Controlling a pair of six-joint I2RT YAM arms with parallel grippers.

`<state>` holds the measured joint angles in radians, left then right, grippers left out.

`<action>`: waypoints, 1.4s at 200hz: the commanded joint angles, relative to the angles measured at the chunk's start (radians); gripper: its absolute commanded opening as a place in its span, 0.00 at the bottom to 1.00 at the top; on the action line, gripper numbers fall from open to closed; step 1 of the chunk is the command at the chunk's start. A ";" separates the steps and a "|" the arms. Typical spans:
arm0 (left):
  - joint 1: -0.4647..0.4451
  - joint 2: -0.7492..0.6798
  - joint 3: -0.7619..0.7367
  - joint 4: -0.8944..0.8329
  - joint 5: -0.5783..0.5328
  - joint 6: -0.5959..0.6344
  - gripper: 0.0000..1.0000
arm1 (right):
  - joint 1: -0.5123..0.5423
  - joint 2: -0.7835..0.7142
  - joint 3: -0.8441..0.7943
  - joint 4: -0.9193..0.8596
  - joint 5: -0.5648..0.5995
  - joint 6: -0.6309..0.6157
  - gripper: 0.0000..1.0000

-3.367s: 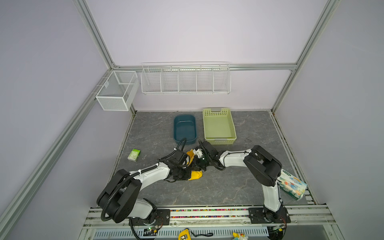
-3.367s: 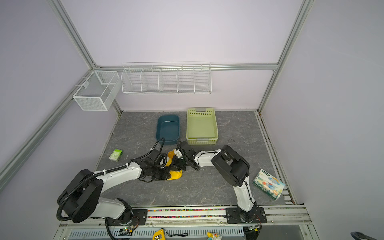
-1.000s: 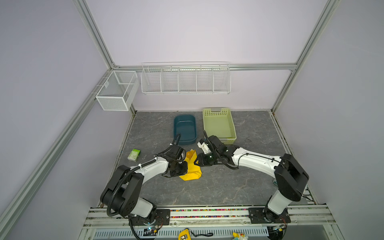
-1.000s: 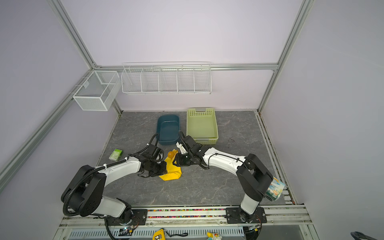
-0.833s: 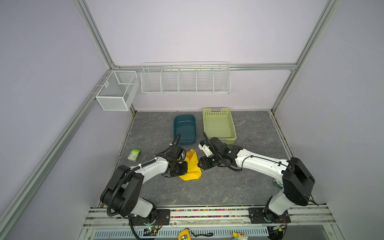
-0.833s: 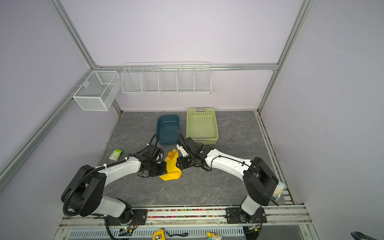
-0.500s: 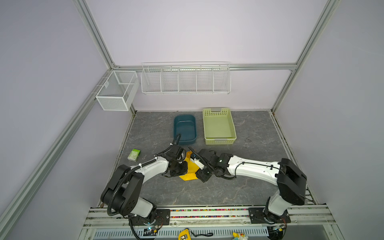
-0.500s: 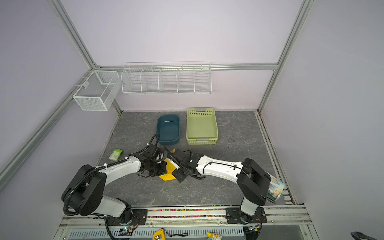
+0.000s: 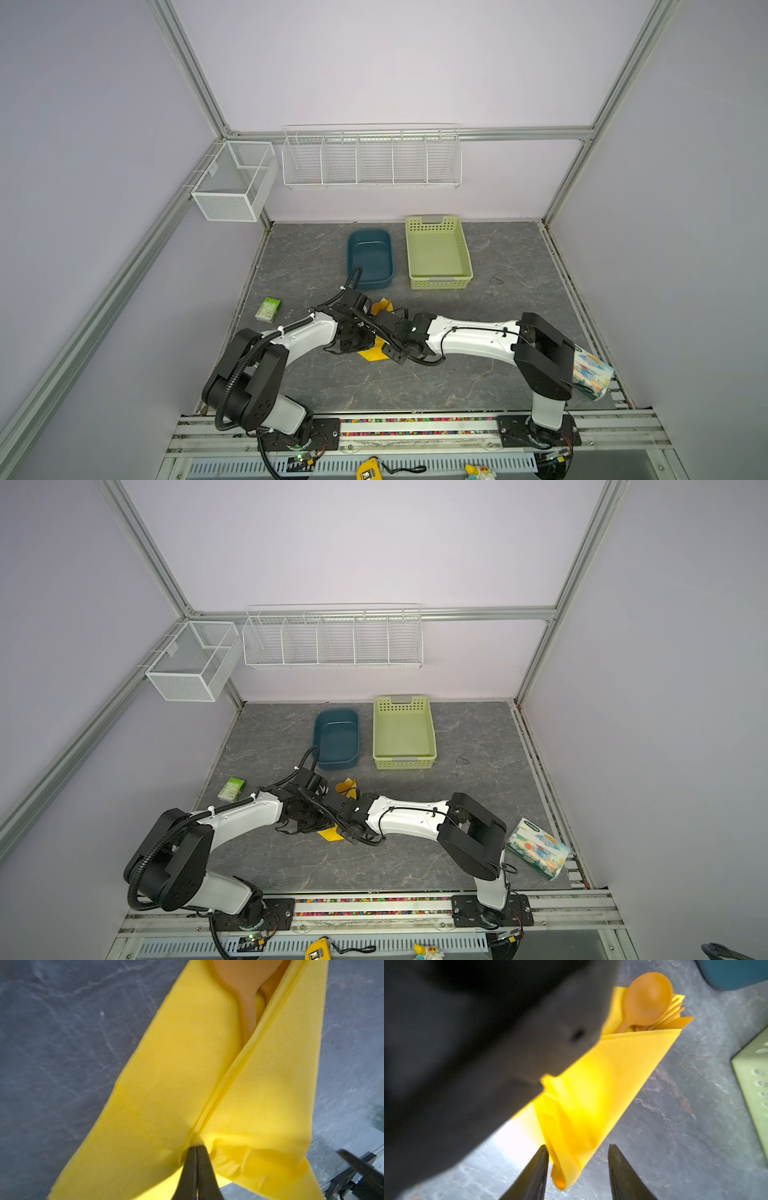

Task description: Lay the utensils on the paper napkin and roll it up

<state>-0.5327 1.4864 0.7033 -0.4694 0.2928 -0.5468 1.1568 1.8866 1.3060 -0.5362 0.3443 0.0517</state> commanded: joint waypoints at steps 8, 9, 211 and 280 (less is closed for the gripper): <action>0.002 0.035 -0.010 -0.043 -0.042 0.014 0.00 | 0.006 0.019 -0.003 -0.032 0.067 -0.051 0.47; 0.002 0.035 -0.010 -0.044 -0.041 0.014 0.00 | 0.006 0.019 -0.002 -0.032 0.068 -0.051 0.47; 0.002 0.047 0.001 -0.055 -0.046 0.022 0.00 | 0.019 0.073 -0.036 -0.033 0.075 -0.059 0.44; 0.001 0.052 0.001 -0.054 -0.046 0.022 0.00 | 0.018 0.030 -0.080 0.022 -0.027 -0.092 0.48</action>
<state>-0.5320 1.4990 0.7166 -0.4835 0.2932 -0.5400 1.1759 1.9114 1.2900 -0.4564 0.3786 0.0029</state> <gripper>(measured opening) 0.047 0.480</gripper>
